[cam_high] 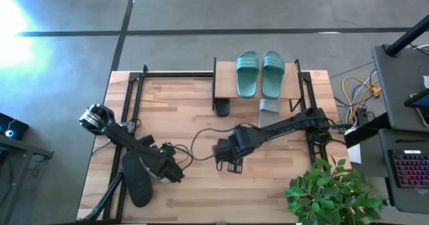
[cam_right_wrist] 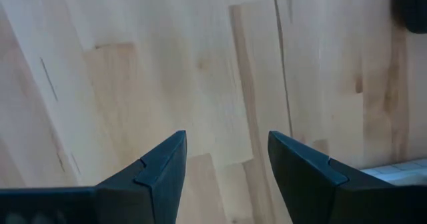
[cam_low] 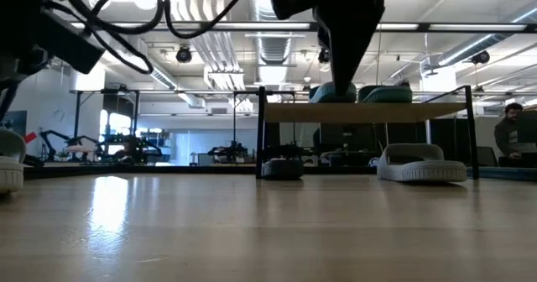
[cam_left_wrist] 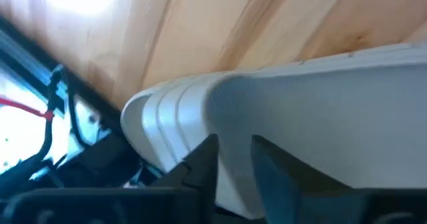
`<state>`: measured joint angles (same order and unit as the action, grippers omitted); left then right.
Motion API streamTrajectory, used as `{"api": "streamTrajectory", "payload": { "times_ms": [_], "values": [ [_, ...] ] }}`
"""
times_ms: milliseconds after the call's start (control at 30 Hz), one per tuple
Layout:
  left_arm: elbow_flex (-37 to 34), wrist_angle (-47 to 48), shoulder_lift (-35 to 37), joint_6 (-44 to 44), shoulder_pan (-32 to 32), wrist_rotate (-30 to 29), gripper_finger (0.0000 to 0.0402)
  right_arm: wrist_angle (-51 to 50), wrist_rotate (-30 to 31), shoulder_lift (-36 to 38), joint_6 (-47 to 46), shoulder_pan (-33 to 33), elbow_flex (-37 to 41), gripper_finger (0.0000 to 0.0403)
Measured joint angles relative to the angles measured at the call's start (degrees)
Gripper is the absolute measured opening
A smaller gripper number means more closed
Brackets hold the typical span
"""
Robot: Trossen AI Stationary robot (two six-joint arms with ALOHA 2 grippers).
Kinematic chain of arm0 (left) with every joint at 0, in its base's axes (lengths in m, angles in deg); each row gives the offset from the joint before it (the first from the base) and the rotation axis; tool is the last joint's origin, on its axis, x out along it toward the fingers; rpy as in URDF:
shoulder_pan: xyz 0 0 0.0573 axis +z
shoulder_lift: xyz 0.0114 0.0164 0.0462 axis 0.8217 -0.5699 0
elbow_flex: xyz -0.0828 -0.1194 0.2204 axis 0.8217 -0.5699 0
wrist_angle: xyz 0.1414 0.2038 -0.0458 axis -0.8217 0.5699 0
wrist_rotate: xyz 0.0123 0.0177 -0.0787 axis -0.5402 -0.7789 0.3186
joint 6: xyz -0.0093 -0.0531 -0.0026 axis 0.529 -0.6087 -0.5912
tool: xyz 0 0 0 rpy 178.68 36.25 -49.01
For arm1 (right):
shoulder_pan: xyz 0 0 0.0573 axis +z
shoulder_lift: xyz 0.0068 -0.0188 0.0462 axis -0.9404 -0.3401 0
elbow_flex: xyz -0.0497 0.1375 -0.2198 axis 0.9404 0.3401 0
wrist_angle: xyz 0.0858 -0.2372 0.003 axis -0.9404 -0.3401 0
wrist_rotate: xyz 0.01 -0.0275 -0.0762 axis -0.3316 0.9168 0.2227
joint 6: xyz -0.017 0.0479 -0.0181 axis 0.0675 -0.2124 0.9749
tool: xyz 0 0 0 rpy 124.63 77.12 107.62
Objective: Pick and place slides into the shelf
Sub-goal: Put the gray slipper under the shelf
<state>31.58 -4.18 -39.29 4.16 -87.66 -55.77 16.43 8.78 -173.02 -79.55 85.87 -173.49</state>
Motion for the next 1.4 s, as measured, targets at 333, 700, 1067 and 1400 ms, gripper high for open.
{"api": "streamTrajectory", "payload": {
  "times_ms": [333, 700, 1067, 1400],
  "values": [
    [-0.83, 2.76, -1.47, -5.33, -0.72, -0.90, 0.0196, -1.90, 0.88, 0.02, -0.14, 1.80, 1.23, 0.0203],
    [-7.45, 2.43, -4.01, -3.34, -0.72, -1.71, 0.0171, -1.25, 1.54, 0.02, -0.16, 1.74, 3.90, 0.0203],
    [-6.43, -1.19, -2.92, 0.34, -0.65, -10.20, 0.0010, -1.40, 8.54, 2.20, -5.98, 1.74, 3.99, 0.0191],
    [3.10, -12.87, -2.54, 20.26, 2.88, -38.72, 0.0002, -8.01, 31.21, 19.39, -35.96, 3.18, 3.99, 0.0144]
  ]
}}
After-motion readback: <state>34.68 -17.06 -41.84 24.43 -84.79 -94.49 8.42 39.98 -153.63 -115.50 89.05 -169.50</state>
